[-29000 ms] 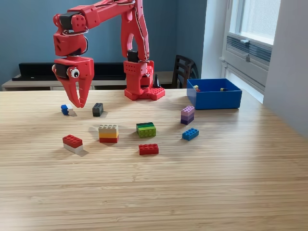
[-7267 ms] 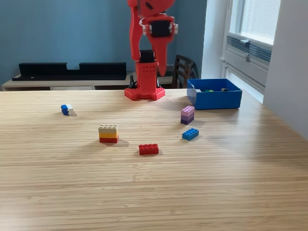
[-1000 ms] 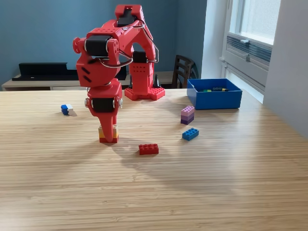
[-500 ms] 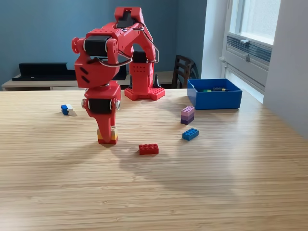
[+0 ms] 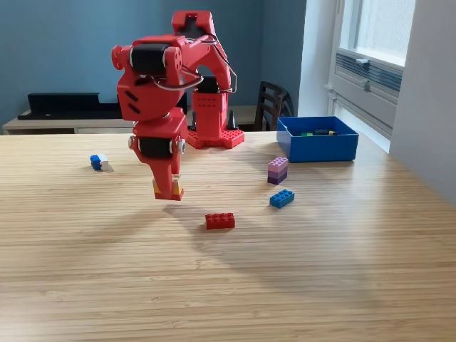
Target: Grasp a lego block and put it in the bin.
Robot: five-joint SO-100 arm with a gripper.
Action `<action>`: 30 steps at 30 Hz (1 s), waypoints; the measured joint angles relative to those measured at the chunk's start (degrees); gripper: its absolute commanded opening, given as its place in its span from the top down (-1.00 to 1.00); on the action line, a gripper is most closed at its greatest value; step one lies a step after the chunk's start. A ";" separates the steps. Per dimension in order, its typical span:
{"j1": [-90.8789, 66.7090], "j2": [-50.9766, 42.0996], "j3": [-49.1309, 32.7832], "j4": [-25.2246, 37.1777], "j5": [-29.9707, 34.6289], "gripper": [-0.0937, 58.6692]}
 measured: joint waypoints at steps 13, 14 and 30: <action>-22.41 19.60 15.73 0.88 5.45 1.00; -25.14 21.62 17.75 0.88 5.80 1.00; -68.82 35.16 32.96 0.88 15.29 1.00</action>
